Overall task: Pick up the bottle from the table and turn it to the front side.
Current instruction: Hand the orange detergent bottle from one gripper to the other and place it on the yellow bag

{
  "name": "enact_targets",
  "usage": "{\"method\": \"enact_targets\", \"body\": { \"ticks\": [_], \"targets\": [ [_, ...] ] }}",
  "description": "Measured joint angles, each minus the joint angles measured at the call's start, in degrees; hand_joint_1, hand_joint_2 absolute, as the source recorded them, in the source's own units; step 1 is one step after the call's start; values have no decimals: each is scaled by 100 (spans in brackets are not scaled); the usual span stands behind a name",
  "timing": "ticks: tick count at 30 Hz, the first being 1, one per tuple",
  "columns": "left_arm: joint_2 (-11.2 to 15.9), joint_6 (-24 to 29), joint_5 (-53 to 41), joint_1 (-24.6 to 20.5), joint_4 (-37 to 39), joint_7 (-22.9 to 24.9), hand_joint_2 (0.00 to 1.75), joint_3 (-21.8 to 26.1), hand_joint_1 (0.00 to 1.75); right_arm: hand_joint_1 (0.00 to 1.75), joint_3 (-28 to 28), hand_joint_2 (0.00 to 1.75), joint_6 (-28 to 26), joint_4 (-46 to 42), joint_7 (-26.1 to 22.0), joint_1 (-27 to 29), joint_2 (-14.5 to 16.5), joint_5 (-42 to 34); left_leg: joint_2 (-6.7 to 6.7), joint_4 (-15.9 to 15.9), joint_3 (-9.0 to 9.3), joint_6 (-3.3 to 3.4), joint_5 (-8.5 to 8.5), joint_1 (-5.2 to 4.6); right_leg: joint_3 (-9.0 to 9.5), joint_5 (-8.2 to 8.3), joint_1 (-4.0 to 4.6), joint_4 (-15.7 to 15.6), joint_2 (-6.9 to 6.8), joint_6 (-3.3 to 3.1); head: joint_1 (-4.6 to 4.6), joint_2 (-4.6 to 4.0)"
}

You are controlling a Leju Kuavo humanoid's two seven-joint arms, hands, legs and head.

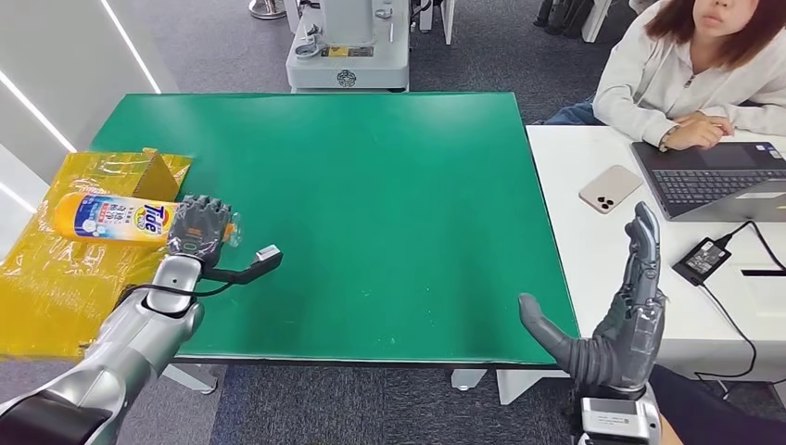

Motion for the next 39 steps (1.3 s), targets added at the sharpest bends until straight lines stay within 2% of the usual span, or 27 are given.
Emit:
{"method": "enact_targets", "body": {
  "ticks": [10, 15, 20, 25, 32, 39],
  "targets": [
    [303, -438, 14, 350, 272, -375, 175, 654, 175, 0, -56, 175, 198, -158, -68, 137, 0, -33, -2, -1, -3, 0, 0, 0, 0, -1, 0, -1, -3, 0, 1, 1],
    [496, -481, -5, 442, 368, -744, 175, 802, 175, 0, -18, 175, 233, -163, -129, 139, -1, 19, -3, -1, -3, 0, 0, 0, 0, -1, 1, -1, -4, 0, 1, 1],
    [600, -422, -12, 458, 398, -874, 175, 831, 175, 0, 84, 175, 253, -185, -146, 135, -23, 52, -5, -1, -2, -1, 0, 0, 0, -1, 1, -1, -8, -1, 1, 1],
    [649, -193, -15, 422, 400, -1010, 175, 785, 175, 0, 250, 175, 215, -189, -149, 125, -81, 181, -4, -1, -2, -1, 0, 0, -1, -1, 1, -1, -7, -1, 1, 1],
    [658, 59, 44, 74, 441, -1567, 175, 762, 175, 0, 512, 175, -83, -110, -189, 86, -245, 133, -5, 0, -1, 0, 0, 0, 1, 0, 0, -1, -8, -1, 1, 1],
    [523, -81, 701, -145, 475, -1816, 175, 1086, 175, 0, 711, 175, -228, -87, -178, 88, -333, 125, -4, 0, 0, 0, 0, 0, 0, 0, 0, -1, -7, -1, 0, 1]
  ]
}}
